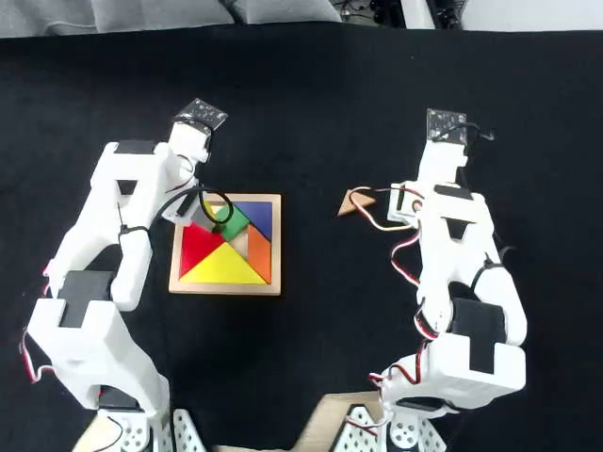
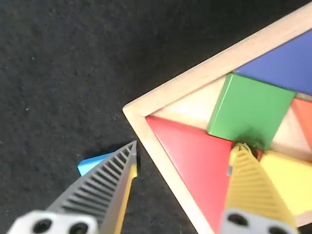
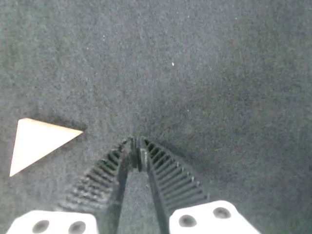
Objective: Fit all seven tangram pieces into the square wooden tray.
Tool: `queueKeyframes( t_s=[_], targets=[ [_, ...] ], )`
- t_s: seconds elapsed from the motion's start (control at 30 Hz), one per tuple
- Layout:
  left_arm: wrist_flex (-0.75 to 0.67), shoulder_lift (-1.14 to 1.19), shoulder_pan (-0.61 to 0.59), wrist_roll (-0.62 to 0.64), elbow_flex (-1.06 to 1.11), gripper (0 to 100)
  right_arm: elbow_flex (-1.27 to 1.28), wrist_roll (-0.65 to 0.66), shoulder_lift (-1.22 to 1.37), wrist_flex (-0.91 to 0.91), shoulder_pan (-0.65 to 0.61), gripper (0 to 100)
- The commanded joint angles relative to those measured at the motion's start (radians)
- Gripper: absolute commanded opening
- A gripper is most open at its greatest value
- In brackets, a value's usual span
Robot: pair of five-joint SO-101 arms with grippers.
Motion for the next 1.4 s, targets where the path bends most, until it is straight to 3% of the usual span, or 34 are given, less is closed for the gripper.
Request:
queueKeyframes(
  t_s=[0.0, 0.17, 0.37, 0.53, 0.73, 0.97, 1.13, 1.23, 1.37],
  targets=[
    [0.041, -0.029, 0.015, 0.0, -0.019, 30, -0.053, 0.009, -0.005, -0.009, -0.02, 1.5],
    [0.15, -0.098, 0.027, 0.035, -0.085, 30, -0.053, 0.009, -0.005, -0.009, -0.02, 1.5],
    [0.252, -0.342, 0.025, 0.064, -0.079, 30, -0.053, 0.009, -0.005, -0.009, -0.02, 1.5],
    [0.235, -0.568, -0.039, 0.146, 0.085, 30, -0.067, 0.044, -0.036, 0.044, -0.011, 1.2],
    [0.124, -0.815, -0.234, 0.311, 0.414, 30, -0.047, 0.121, -0.236, 0.19, -0.066, 1.1],
    [-0.018, -1.042, -0.384, 0.462, 0.743, 27, -0.084, 0.173, -0.375, 0.414, -0.338, 1.1],
    [-0.121, -1.06, -0.421, 0.479, 0.875, 1, -0.257, 0.195, -0.325, 0.6, -0.56, 1.1],
    [-0.167, -1.06, -0.423, 0.483, 0.935, 8, -0.343, 0.198, -0.255, 0.624, -0.664, 1.1],
    [-0.276, -1.062, -0.423, 0.485, 1.012, 3, -0.447, 0.199, -0.107, 0.628, -0.756, 1.1]
  ],
)
